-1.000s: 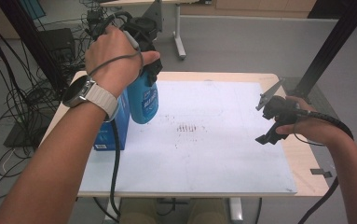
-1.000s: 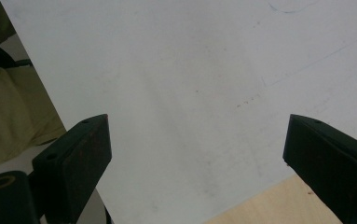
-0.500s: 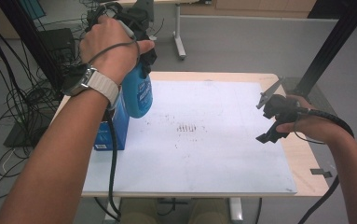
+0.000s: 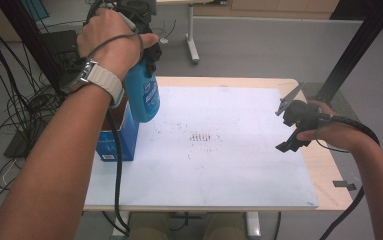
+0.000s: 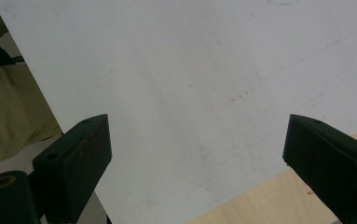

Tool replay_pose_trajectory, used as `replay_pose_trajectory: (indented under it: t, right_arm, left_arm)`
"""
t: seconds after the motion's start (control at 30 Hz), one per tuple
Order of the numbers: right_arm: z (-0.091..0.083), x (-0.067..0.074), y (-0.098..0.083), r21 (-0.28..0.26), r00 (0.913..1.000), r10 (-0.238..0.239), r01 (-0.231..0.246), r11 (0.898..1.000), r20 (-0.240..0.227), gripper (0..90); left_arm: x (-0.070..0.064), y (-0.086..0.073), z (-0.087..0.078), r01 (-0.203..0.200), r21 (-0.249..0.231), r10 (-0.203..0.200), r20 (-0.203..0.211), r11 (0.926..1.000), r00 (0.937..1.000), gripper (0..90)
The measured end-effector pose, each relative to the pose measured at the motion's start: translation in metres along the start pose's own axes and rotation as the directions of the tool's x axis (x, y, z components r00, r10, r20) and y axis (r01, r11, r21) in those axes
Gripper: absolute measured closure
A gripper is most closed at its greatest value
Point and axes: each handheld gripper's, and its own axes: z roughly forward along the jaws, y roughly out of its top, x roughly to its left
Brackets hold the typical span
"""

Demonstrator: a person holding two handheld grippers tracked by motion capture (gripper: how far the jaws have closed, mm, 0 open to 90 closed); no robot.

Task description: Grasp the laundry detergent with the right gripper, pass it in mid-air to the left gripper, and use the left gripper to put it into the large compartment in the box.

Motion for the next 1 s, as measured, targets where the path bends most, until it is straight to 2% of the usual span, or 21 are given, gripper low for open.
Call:
replay_pose_trajectory:
  t: [0.47, 1.0]
  right_arm:
    - [-0.005, -0.006, 0.007, 0.003, 1.0000, -0.005, 0.005, 1.000, 0.006, 7.8]
    - [0.000, -0.013, 0.008, 0.016, 0.9999, 0.017, -0.017, 1.000, -0.003, 7.7]
  left_arm:
    - [0.026, 0.000, -0.009, 0.044, -0.006, -0.044, -0.010, 0.9990, 0.9990, 37.5]
    - [0.051, 0.003, -0.005, 0.078, 0.006, -0.078, -0.034, 0.9969, 0.9964, 37.6]
